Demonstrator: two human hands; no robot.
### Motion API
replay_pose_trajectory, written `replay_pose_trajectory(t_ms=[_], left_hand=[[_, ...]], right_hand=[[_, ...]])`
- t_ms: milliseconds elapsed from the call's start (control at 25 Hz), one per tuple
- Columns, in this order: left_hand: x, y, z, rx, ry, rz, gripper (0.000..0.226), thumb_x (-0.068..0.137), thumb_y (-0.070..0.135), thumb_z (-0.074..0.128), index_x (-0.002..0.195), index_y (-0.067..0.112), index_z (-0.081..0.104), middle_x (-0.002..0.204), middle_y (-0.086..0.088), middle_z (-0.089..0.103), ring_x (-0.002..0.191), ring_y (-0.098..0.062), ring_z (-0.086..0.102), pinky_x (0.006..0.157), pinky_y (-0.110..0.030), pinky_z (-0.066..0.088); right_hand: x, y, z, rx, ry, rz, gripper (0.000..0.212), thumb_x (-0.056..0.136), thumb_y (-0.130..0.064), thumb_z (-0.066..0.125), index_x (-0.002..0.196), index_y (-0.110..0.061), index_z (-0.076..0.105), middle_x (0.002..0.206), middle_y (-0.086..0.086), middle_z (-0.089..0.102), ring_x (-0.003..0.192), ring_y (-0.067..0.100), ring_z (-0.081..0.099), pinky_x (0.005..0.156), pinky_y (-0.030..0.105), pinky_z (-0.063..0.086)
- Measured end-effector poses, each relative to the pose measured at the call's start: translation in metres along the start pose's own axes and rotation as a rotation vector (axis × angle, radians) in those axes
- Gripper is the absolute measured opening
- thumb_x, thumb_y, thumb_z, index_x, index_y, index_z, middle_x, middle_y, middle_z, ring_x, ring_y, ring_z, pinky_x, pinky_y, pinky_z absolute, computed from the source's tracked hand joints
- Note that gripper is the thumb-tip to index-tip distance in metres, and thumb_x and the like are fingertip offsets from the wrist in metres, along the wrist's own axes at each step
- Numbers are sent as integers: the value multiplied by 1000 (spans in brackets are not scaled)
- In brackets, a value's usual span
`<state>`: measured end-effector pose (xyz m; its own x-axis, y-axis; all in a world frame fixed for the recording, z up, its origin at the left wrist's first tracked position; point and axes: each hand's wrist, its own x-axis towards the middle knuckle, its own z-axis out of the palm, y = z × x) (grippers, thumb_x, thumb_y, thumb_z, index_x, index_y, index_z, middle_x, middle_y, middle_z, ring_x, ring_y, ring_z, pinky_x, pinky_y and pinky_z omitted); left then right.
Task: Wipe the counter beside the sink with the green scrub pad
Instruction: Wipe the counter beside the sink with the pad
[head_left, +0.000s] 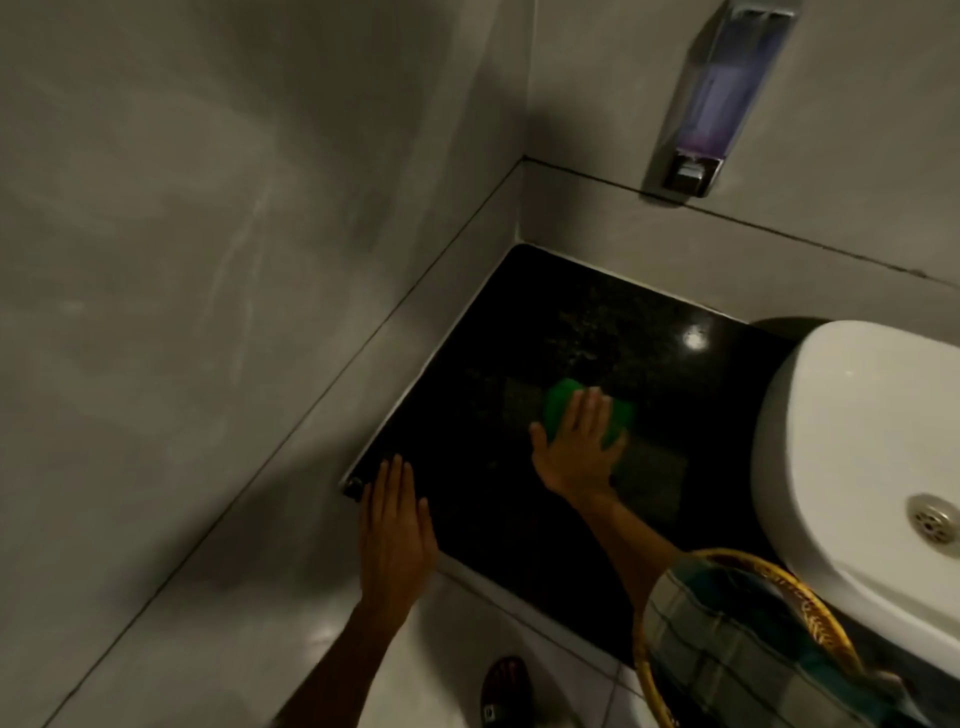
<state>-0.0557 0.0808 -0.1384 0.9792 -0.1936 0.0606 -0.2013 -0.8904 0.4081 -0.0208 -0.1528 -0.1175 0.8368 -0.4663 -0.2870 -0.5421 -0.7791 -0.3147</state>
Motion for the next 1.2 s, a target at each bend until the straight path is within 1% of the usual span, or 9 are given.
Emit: replay_pose_trajectory(t_ms=[200, 360, 520, 640, 800, 920, 1000, 1080, 1200], left_hand=[[-11, -3, -5, -16, -71, -42, 62, 95, 38, 17, 143, 1, 32, 155, -17, 31, 146, -28, 22, 119, -42, 14], [-11, 16, -8, -18, -26, -25, 41, 92, 22, 44, 122, -2, 59, 133, -27, 56, 128, -45, 45, 106, -51, 37], [-31, 59, -4, -142, -232, -66, 40, 88, 50, 48, 76, 17, 67, 85, -10, 63, 90, -29, 57, 72, -35, 46], [-33, 76, 5, -298, -352, -188, 45, 78, 52, 67, 100, 13, 69, 98, -9, 62, 92, -23, 60, 78, -34, 50], [-26, 89, 8, -517, -404, -332, 34, 75, 29, 78, 101, 11, 64, 105, -12, 63, 84, -16, 58, 73, -28, 47], [-21, 97, 8, -836, -371, -439, 17, 80, 13, 72, 86, 20, 58, 103, -21, 69, 77, -16, 65, 66, -30, 52], [-4, 110, 3, -1053, -280, -514, 20, 82, 13, 69, 89, 26, 55, 101, -15, 68, 84, -21, 68, 60, -27, 55], [31, 130, -3, -1210, -174, -545, 28, 80, 19, 73, 97, 30, 53, 101, -5, 65, 86, -18, 68, 56, -24, 56], [84, 167, -9, -1329, -288, -440, 38, 79, 15, 74, 108, 28, 53, 113, -10, 64, 91, -19, 68, 63, -26, 59]], right_hand=[[-89, -21, 21, -190, -134, -564, 74, 95, -51, 28, 152, -18, -3, 160, 3, -17, 149, 22, -12, 116, 53, -12], [-128, 10, 11, -94, -122, -151, 75, 96, -56, 21, 152, -14, -6, 162, 9, -14, 149, 26, -13, 117, 55, -2], [-104, 7, -29, -149, -193, -60, 71, 96, -42, 41, 149, -2, 13, 153, 25, 24, 140, 42, 24, 108, 59, 26], [-75, 18, -55, -236, -283, -106, 69, 84, -44, 60, 137, -5, 38, 140, 20, 43, 129, 40, 37, 107, 54, 25], [-52, 34, -54, -190, -401, -98, 78, 71, -58, 64, 134, -15, 45, 152, 17, 19, 139, 41, 11, 112, 57, 11], [-41, 47, -50, 37, -443, -27, 89, 68, -63, 65, 142, -23, 37, 156, 10, 14, 142, 39, 9, 113, 56, 15], [-36, 56, -54, 434, -465, 110, 89, 64, -61, 73, 139, -23, 43, 148, 9, 36, 132, 32, 38, 108, 49, 36], [-23, 66, -62, 888, -375, 233, 73, 63, -51, 81, 123, -18, 58, 126, 9, 63, 103, 22, 65, 94, 42, 55], [2, 74, -79, 1231, -184, 284, 54, 75, -32, 79, 115, -16, 46, 116, 11, 63, 97, 25, 66, 89, 46, 57]])
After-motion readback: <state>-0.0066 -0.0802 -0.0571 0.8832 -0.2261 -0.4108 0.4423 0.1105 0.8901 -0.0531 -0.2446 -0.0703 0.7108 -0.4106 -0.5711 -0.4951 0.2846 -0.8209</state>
